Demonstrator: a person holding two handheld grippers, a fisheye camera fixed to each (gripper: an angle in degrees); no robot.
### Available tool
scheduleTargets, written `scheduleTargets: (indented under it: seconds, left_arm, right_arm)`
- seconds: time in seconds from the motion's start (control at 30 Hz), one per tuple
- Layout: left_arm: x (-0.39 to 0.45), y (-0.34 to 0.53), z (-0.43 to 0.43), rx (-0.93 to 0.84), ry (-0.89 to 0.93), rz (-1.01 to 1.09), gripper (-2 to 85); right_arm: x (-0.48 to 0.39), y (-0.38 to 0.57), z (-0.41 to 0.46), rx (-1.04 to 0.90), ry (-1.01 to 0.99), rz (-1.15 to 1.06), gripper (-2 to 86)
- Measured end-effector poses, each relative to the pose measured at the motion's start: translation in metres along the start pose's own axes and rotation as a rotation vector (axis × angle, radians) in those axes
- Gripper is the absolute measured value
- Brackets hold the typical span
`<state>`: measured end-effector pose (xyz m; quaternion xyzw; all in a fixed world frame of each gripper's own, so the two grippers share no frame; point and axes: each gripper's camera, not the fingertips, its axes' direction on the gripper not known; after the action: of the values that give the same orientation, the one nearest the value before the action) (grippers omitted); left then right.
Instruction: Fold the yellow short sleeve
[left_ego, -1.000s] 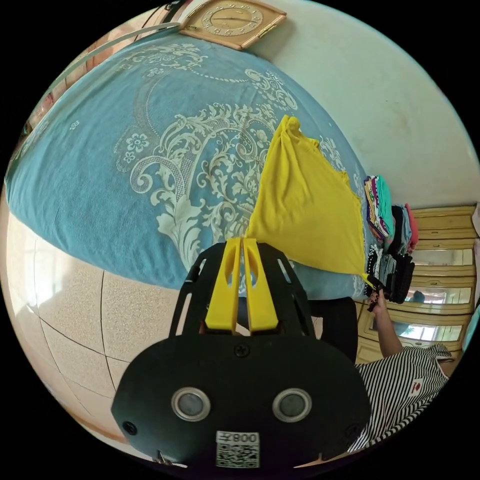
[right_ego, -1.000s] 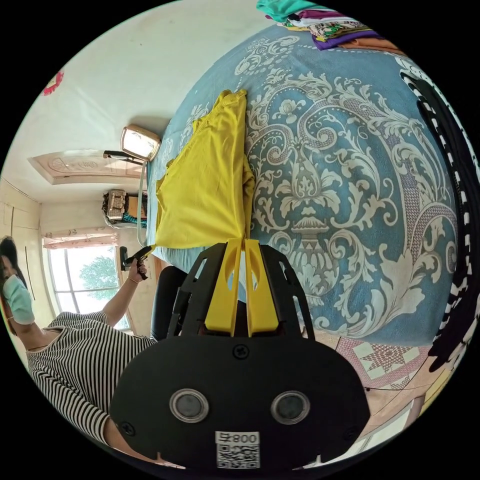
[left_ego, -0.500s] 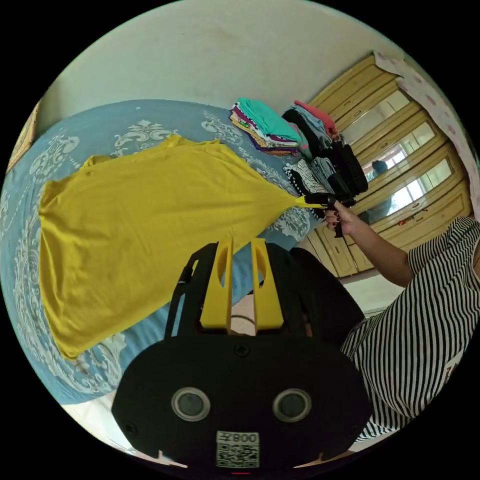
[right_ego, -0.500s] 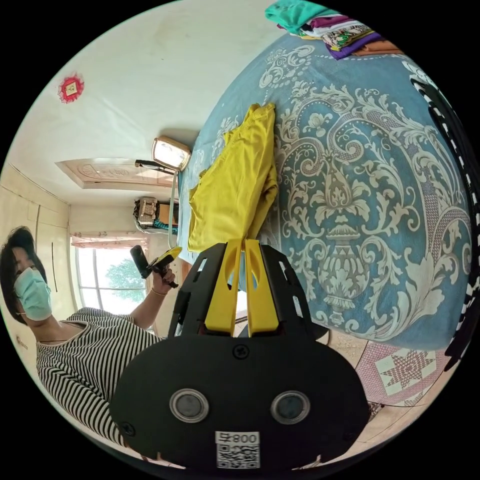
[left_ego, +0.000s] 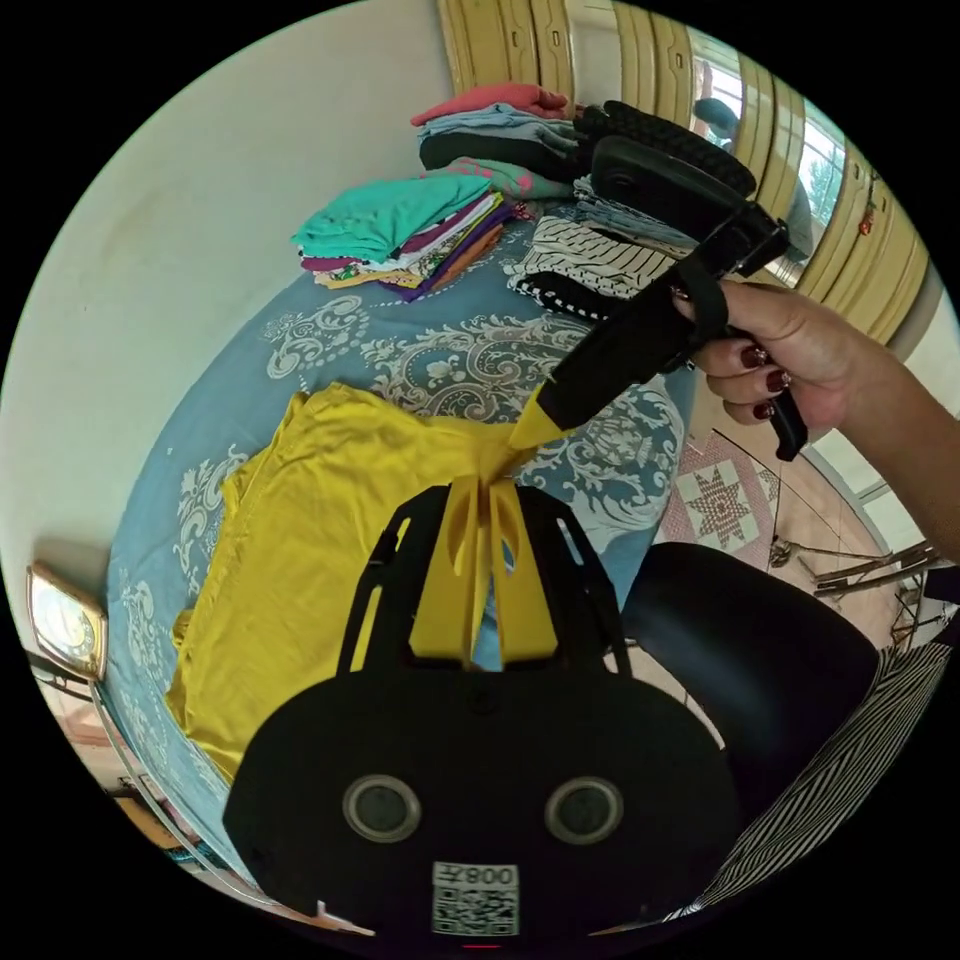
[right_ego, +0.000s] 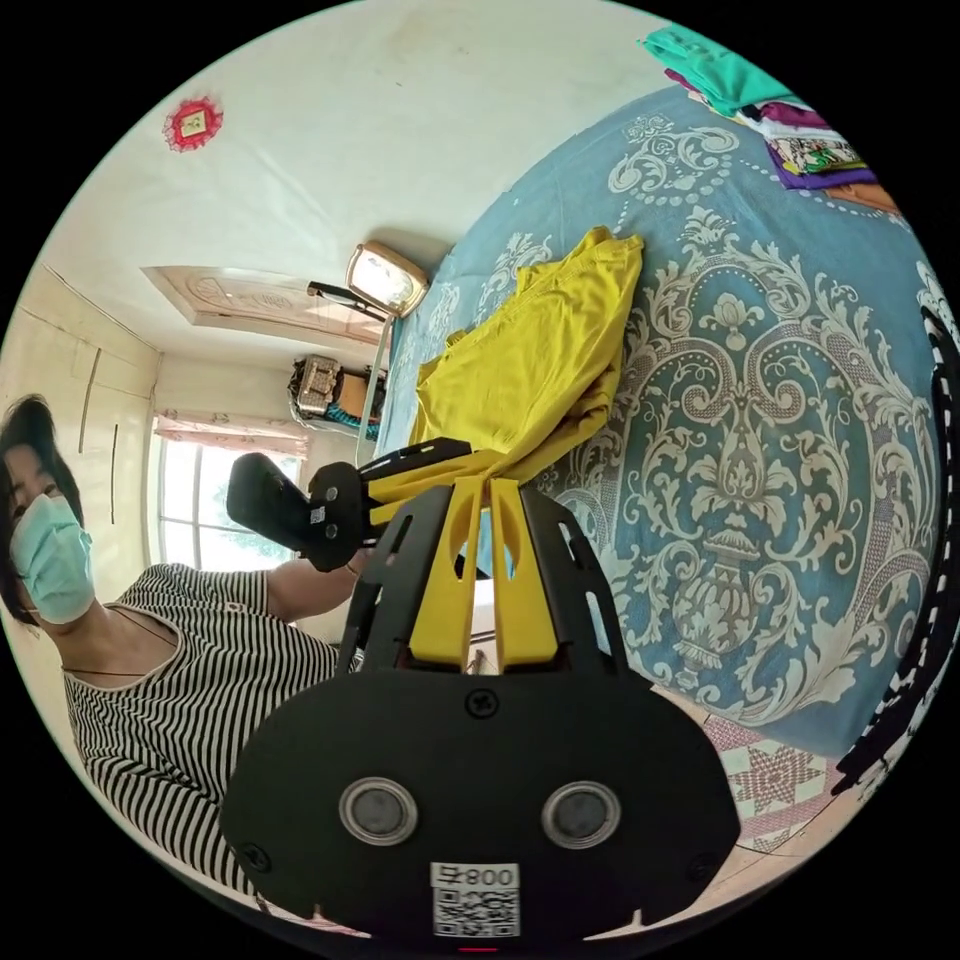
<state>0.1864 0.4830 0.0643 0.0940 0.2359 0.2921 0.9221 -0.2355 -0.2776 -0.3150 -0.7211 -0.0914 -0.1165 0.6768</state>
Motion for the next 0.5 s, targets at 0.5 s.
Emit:
scheduleTargets:
  seconds: [0.5]
  left_arm:
    - [0.021, -0.049, -0.010, 0.093, 0.118, -0.165, 1.7]
  right_arm:
    - [0.119, -0.137, 0.049, 0.213, -0.164, 0.298, 11.1]
